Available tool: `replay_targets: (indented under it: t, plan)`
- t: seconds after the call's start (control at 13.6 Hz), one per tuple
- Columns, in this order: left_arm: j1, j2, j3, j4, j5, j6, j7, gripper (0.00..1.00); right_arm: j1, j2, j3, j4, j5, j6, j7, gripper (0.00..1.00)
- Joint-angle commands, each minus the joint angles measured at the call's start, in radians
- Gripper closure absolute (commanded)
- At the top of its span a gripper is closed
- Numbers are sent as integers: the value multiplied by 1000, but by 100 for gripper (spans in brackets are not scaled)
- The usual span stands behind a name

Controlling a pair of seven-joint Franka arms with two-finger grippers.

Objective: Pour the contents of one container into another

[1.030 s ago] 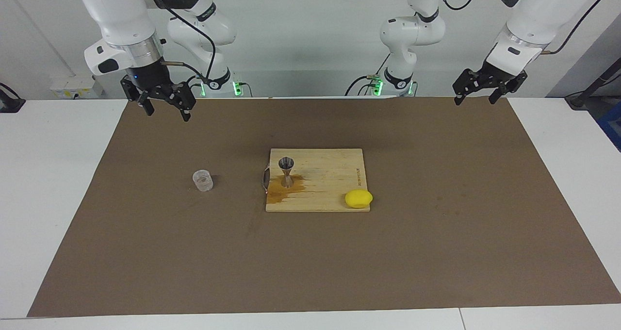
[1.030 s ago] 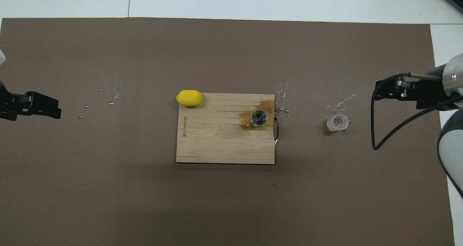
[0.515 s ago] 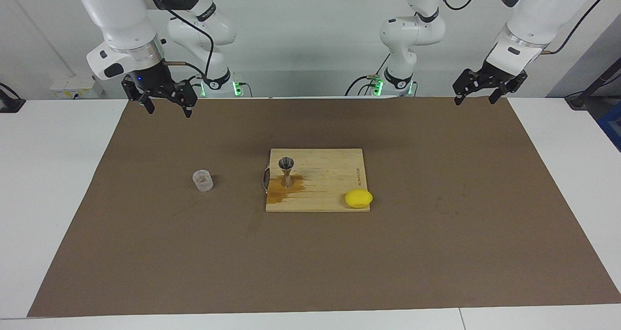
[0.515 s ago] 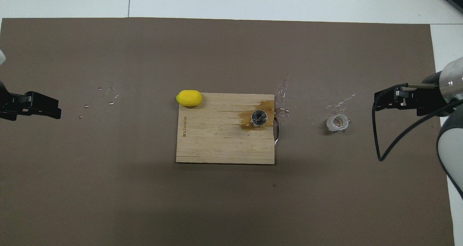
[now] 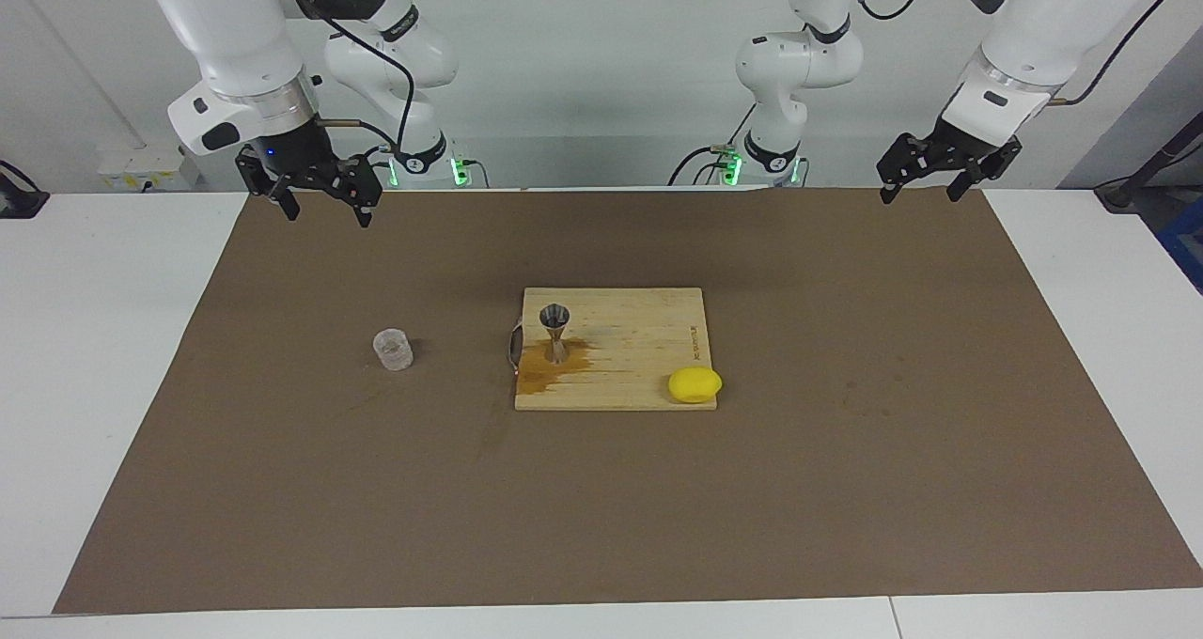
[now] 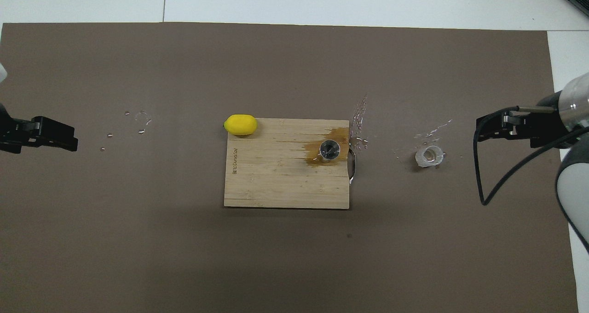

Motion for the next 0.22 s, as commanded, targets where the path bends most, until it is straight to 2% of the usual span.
replay_targets:
  t: [0.0, 0.15]
  plan:
    - [-3, -10, 5, -12, 0, -3, 8, 0, -13, -4, 8, 2, -18, -20, -29, 0]
    - [-3, -10, 5, -12, 0, -3, 8, 0, -13, -4, 8, 2, -20, -18, -29, 0]
